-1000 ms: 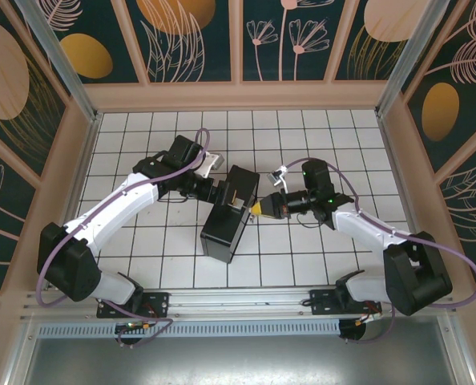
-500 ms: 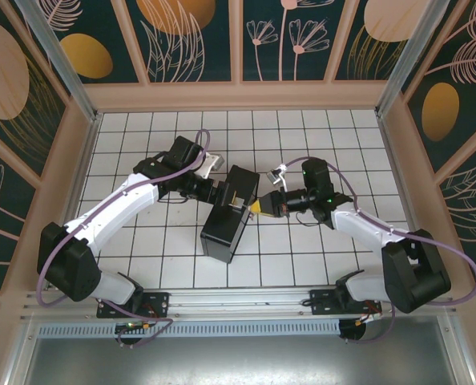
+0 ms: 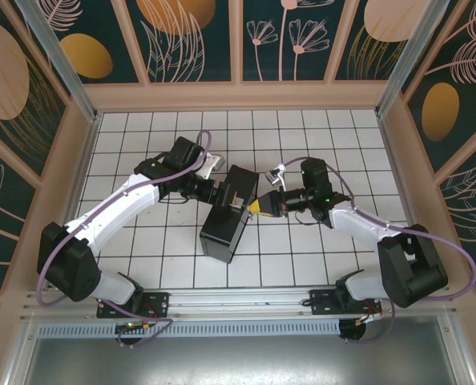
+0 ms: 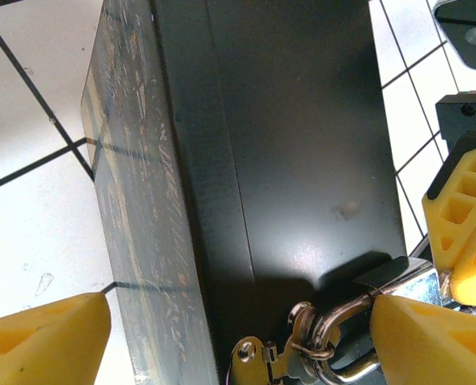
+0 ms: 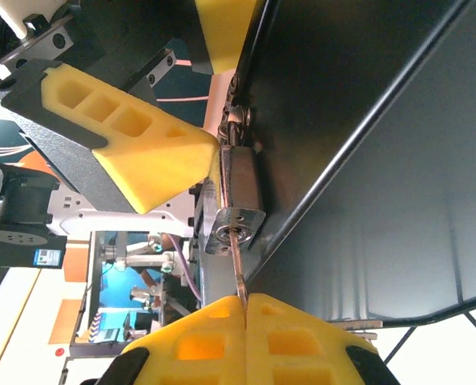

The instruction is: Unlock the padlock with the key

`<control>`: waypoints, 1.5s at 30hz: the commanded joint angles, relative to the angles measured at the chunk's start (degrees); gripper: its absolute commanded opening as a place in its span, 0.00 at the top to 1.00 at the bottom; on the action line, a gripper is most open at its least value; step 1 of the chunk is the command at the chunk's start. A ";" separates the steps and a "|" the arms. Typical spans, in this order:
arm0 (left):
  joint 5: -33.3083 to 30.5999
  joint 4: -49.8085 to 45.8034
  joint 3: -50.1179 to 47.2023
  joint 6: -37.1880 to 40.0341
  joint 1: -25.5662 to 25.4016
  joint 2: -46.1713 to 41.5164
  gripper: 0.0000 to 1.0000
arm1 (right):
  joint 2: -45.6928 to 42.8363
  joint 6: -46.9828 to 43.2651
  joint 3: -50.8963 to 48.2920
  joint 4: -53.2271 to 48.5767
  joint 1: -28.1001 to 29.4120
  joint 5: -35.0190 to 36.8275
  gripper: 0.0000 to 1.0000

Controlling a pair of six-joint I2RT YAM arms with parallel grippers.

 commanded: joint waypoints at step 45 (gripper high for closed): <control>0.54 0.68 -1.95 2.04 1.69 -1.45 0.18 | 4.90 -13.18 12.71 -20.93 -0.71 -2.58 1.00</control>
